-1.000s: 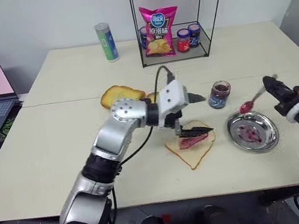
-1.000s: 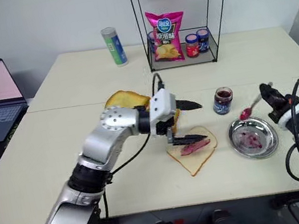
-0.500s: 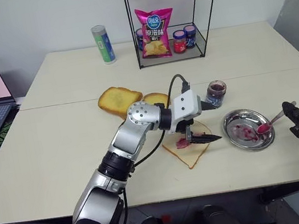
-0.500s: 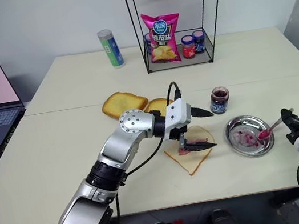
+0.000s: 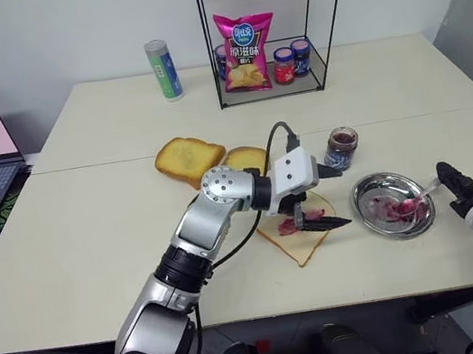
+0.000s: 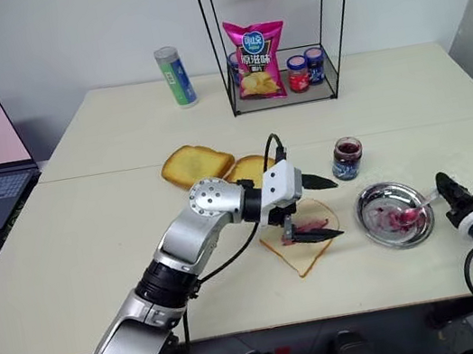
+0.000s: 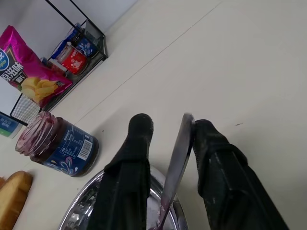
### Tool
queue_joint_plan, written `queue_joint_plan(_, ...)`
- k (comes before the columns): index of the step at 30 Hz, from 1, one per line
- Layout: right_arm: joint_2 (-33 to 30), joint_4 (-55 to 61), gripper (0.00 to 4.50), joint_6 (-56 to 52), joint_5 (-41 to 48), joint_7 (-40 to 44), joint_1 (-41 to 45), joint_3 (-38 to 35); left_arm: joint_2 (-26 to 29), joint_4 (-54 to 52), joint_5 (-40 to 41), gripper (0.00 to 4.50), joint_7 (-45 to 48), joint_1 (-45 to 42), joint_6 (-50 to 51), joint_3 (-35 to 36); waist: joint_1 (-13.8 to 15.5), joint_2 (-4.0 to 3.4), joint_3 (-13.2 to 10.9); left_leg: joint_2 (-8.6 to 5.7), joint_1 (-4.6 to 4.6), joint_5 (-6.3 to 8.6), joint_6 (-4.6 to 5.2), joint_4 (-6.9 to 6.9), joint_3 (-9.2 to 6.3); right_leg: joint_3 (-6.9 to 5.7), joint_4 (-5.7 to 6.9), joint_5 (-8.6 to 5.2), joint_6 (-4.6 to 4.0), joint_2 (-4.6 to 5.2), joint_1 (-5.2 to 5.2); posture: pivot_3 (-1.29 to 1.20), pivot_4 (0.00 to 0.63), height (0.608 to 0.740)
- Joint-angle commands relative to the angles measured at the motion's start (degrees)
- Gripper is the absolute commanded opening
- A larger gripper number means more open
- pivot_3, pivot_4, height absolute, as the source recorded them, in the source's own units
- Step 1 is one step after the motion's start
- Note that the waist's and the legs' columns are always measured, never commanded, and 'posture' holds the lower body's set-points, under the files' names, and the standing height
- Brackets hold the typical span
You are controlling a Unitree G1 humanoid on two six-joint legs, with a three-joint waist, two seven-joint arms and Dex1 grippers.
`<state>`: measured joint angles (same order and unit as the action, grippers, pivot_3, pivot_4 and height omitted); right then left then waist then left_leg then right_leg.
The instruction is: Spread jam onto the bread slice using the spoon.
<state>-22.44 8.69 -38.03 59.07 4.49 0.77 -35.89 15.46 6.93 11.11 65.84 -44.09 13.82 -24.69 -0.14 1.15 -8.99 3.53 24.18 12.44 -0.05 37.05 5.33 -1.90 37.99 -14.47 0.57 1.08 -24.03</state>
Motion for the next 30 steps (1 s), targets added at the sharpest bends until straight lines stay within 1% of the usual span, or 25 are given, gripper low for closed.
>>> queue_joint_plan(1, -0.2, 1.4, 2.44, 0.8, 0.4, 0.6, 0.3, -0.9, -0.1, -2.6, 0.3, 4.5, -0.1, -0.3, 0.2, 1.0, 0.0, 0.0, 0.0, 0.0, 0.0, 0.0, 0.0, 0.0, 0.0, 0.0, 0.0, 0.0, 0.0, 0.0, 0.0, 0.0, 0.15, 0.74)
queue_joint_plan(5, -0.4, 1.5, 3.25, 0.8, 0.5, 0.5, 0.4, -1.0, 0.1, -2.8, 0.3, 4.5, -0.1, -0.3, 0.4, 1.2, 0.0, 0.0, 0.0, 0.0, 0.0, 0.0, 0.0, 0.0, 0.0, 0.01, -0.01, 0.0, 0.0, 0.01, 0.0, 0.0, 0.15, 0.74)
queue_joint_plan(7, -0.8, 1.5, 3.79, 0.9, 0.2, 0.4, 0.5, -1.3, 0.2, -2.9, 0.3, 4.5, -0.1, -0.3, 0.5, 1.3, 0.0, 0.0, 0.0, 0.0, 0.0, 0.0, 0.0, 0.0, 0.0, 0.0, -0.01, 0.0, 0.0, 0.01, 0.0, 0.0, 0.15, 0.74)
queue_joint_plan(10, -2.3, 2.5, 4.44, 0.9, 0.0, 0.2, 0.4, -2.1, 0.9, -3.2, 0.3, 4.5, 0.0, -0.2, 0.6, 1.7, 0.0, -0.01, 0.0, -0.01, 0.0, 0.0, 0.0, 0.0, 0.0, 0.0, 0.0, 0.0, 0.0, 0.01, 0.0, 0.0, 0.15, 0.74)
queue_joint_plan(12, -5.6, 5.1, 4.49, -0.2, -0.7, 1.6, -0.2, -1.8, 2.6, -3.6, 0.8, 4.5, 0.6, 0.1, 0.9, 2.8, 0.0, -0.02, 0.0, -0.01, 0.0, 0.0, 0.0, 0.0, 0.01, 0.01, 0.0, 0.0, 0.0, 0.01, 0.0, 0.0, 0.15, 0.74)
queue_joint_plan(13, -10.0, 8.0, 4.49, -1.5, -2.7, 4.6, -1.8, 0.1, 4.6, -4.0, 1.5, 4.5, 1.2, 0.3, 2.1, 4.2, 0.0, -0.07, 0.0, -0.01, 0.0, 0.0, 0.0, 0.0, 0.01, 0.02, 0.0, 0.0, 0.0, 0.01, 0.0, 0.0, 0.15, 0.74)
queue_joint_plan(14, -13.1, 10.0, 4.49, -2.3, -4.2, 6.9, -3.0, 1.5, 6.1, -4.3, 2.0, 4.5, 1.5, 0.4, 3.0, 5.1, 0.0, -0.3, -0.1, 0.0, 0.0, 0.0, 0.0, 0.0, 0.02, 0.02, 0.0, 0.0, 0.0, 0.01, -0.01, 0.0, 0.15, 0.74)
queue_joint_plan(15, -16.5, 12.1, 4.49, -2.9, -5.9, 9.7, -4.6, 3.2, 7.7, -4.5, 2.5, 4.5, 2.1, 0.7, 3.7, 6.0, -0.1, -0.36, -0.1, -0.03, 0.01, 0.0, 0.0, -0.05, 0.08, 0.09, -0.01, 0.0, 0.0, 0.05, -0.05, 0.0, 0.15, 0.74)
queue_joint_plan(18, -27.9, 18.2, 4.49, -6.8, -4.6, 22.3, -9.6, 4.4, 14.8, -2.7, 3.5, 4.5, 4.3, 1.4, 5.7, 10.0, -0.2, -0.31, -0.1, -0.02, -0.08, 0.0, 0.0, -0.08, 0.08, 0.06, -0.01, -0.01, 0.0, -0.07, -0.03, 0.0, 0.15, 0.74)
queue_joint_plan(21, -35.5, 22.4, 4.49, -8.5, -5.5, 32.5, -15.3, 4.1, 20.3, -1.3, 3.2, 4.5, 5.7, 2.6, 6.1, 12.4, 0.0, -0.21, -0.1, 0.0, -0.15, 0.0, 0.0, -0.06, -0.06, -0.1, 0.0, -0.05, -0.07, -0.24, 0.04, 0.0, 0.15, 0.74)
queue_joint_plan(23, -38.7, 24.4, 4.49, -9.2, -6.6, 37.7, -18.6, 2.6, 23.9, -1.3, 4.0, 4.5, 6.4, 3.6, 8.2, 14.6, 0.1, -0.23, -0.1, 0.03, -0.17, 0.01, -0.01, -0.06, -0.15, -0.19, 0.01, -0.11, -0.17, -0.21, 0.09, 0.0, 0.15, 0.74)
queue_joint_plan(25, -40.7, 25.5, 4.49, -9.7, -7.4, 41.3, -21.1, 0.6, 27.6, -2.0, 4.5, 4.5, 6.9, 5.3, 9.8, 16.6, 0.1, 0.0, -0.2, 0.06, -0.19, 0.01, -0.01, -0.11, -0.17, -0.22, -0.02, -0.14, -0.22, -0.13, 0.13, 0.0, 0.15, 0.74)
queue_joint_plan(27, -41.1, 25.5, 4.49, -10.0, -8.1, 42.9, -22.2, -0.9, 30.1, -2.7, 4.7, 4.5, 7.2, 7.1, 10.2, 17.8, 0.1, 0.07, -0.2, 0.13, -0.17, 0.01, -0.02, -0.09, -0.18, -0.23, -0.04, -0.14, -0.21, -0.04, 0.13, 0.0, 0.15, 0.74)
queue_joint_plan(30, -39.8, 24.3, 4.49, -10.0, -9.0, 42.5, -21.1, -1.6, 31.9, -4.2, 5.1, 4.5, 6.7, 9.2, 10.9, 19.2, 0.2, 0.1, -0.3, 0.03, -0.17, 0.02, -0.03, -0.03, -0.12, -0.25, -0.12, -0.12, -0.16, 0.14, 0.23, 0.0, 0.15, 0.74)
